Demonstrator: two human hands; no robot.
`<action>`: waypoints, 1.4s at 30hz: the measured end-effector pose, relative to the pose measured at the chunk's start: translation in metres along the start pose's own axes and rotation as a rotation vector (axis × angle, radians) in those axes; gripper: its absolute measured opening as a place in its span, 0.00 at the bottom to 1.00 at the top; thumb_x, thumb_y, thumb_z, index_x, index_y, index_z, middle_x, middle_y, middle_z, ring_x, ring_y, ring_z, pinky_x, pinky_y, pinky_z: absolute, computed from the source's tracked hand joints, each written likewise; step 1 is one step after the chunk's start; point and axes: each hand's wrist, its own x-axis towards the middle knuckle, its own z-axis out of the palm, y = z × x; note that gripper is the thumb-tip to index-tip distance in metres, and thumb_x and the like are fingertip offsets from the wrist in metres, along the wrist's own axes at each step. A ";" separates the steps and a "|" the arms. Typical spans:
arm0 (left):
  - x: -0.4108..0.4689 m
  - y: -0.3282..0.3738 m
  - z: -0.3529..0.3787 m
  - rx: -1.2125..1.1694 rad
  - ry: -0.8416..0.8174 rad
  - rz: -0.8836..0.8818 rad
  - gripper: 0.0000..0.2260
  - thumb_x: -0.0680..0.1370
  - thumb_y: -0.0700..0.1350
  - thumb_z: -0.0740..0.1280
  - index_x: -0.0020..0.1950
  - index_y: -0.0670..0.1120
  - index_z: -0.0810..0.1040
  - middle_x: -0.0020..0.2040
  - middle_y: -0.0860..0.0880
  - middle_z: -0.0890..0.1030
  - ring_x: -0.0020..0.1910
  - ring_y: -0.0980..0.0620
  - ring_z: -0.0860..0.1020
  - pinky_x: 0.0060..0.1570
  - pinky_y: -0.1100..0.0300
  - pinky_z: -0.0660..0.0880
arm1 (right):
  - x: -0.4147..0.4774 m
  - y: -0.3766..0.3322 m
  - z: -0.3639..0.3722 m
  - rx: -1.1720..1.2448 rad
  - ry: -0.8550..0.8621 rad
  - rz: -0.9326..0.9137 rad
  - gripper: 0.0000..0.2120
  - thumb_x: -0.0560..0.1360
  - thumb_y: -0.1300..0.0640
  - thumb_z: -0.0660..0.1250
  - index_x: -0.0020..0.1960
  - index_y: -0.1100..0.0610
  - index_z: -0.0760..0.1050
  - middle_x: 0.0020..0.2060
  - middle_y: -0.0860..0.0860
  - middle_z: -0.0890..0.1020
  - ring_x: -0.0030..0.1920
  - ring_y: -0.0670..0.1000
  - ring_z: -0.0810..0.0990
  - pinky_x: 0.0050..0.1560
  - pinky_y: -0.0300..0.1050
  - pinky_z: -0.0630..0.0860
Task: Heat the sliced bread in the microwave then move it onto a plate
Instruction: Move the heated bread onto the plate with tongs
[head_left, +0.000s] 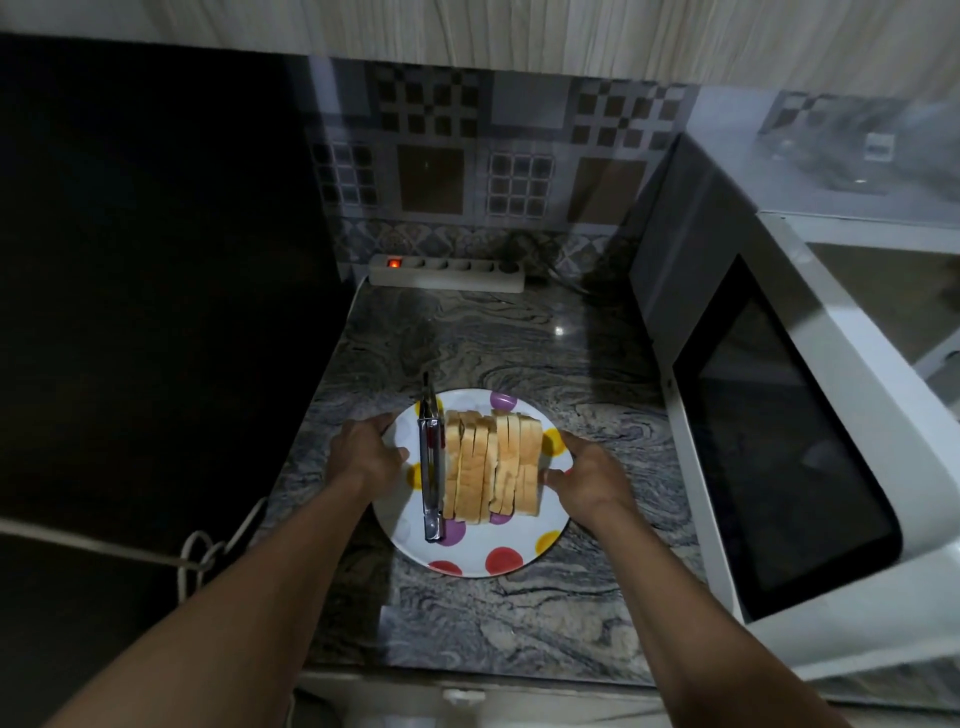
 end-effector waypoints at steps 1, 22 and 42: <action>0.000 0.000 0.000 -0.003 0.000 0.009 0.20 0.73 0.50 0.74 0.65 0.57 0.78 0.61 0.45 0.79 0.57 0.41 0.78 0.56 0.49 0.78 | 0.000 -0.001 0.000 -0.011 -0.003 0.004 0.22 0.75 0.52 0.73 0.68 0.44 0.77 0.56 0.50 0.84 0.54 0.55 0.82 0.44 0.41 0.74; -0.067 0.044 -0.050 0.035 0.157 0.156 0.21 0.77 0.51 0.66 0.71 0.55 0.71 0.65 0.44 0.77 0.66 0.42 0.74 0.64 0.46 0.73 | -0.073 -0.036 -0.055 -0.163 0.089 0.077 0.24 0.75 0.56 0.70 0.69 0.54 0.70 0.65 0.57 0.74 0.65 0.60 0.75 0.60 0.52 0.76; -0.163 0.250 -0.066 -0.053 -0.017 0.924 0.16 0.83 0.49 0.58 0.71 0.51 0.72 0.63 0.44 0.76 0.62 0.43 0.75 0.59 0.52 0.73 | -0.229 -0.082 -0.168 -0.420 0.628 -0.174 0.22 0.74 0.62 0.66 0.67 0.59 0.71 0.64 0.57 0.73 0.66 0.59 0.69 0.62 0.53 0.70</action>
